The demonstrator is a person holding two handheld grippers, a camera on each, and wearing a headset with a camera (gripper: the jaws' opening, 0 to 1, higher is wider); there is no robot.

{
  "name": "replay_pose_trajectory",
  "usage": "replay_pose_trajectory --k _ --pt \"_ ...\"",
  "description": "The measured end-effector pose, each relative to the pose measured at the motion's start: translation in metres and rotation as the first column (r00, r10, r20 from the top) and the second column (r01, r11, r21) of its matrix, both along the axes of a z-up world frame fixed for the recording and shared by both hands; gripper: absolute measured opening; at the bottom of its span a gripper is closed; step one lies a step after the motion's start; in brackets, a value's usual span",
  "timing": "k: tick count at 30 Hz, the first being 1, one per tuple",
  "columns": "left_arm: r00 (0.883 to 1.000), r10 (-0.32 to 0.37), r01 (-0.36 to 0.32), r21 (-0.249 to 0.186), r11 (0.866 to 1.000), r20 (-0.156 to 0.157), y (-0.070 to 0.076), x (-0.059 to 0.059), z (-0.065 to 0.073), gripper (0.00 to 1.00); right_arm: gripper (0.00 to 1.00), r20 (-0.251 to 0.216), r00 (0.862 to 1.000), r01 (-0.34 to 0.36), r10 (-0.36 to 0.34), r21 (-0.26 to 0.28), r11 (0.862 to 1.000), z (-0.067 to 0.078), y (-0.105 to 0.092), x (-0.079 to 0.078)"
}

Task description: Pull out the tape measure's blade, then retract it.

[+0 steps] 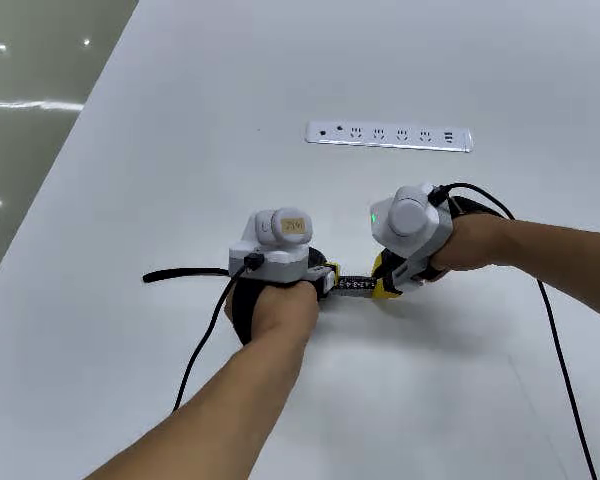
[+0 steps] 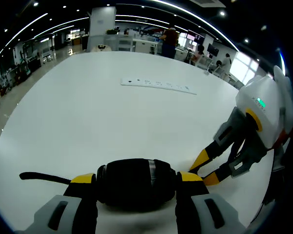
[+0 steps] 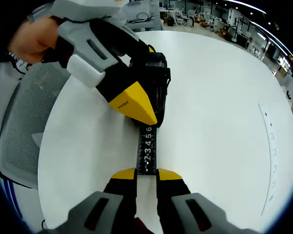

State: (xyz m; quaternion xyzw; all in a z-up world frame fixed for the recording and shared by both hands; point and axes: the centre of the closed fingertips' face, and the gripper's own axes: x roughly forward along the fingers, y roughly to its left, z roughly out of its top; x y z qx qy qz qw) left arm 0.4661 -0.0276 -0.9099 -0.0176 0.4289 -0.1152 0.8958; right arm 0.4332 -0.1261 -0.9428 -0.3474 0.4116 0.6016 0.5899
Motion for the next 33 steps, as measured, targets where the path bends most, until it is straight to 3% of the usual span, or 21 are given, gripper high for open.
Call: replay_pose_trajectory --k 12,22,33 --pt "1.0 -0.003 0.003 0.0 1.0 0.0 0.001 0.0 0.0 0.62 0.14 0.014 1.0 -0.014 0.014 0.001 1.0 0.0 0.012 0.001" --pt "1.0 -0.003 0.003 -0.001 1.0 0.001 0.0 0.0 0.0 0.62 0.14 0.087 0.996 -0.035 0.033 0.016 0.999 0.002 0.017 0.0" --pt "1.0 -0.005 0.005 -0.001 1.0 0.001 0.0 0.0 0.0 0.62 0.14 0.102 0.995 -0.018 0.014 0.035 0.999 0.003 0.021 0.002"
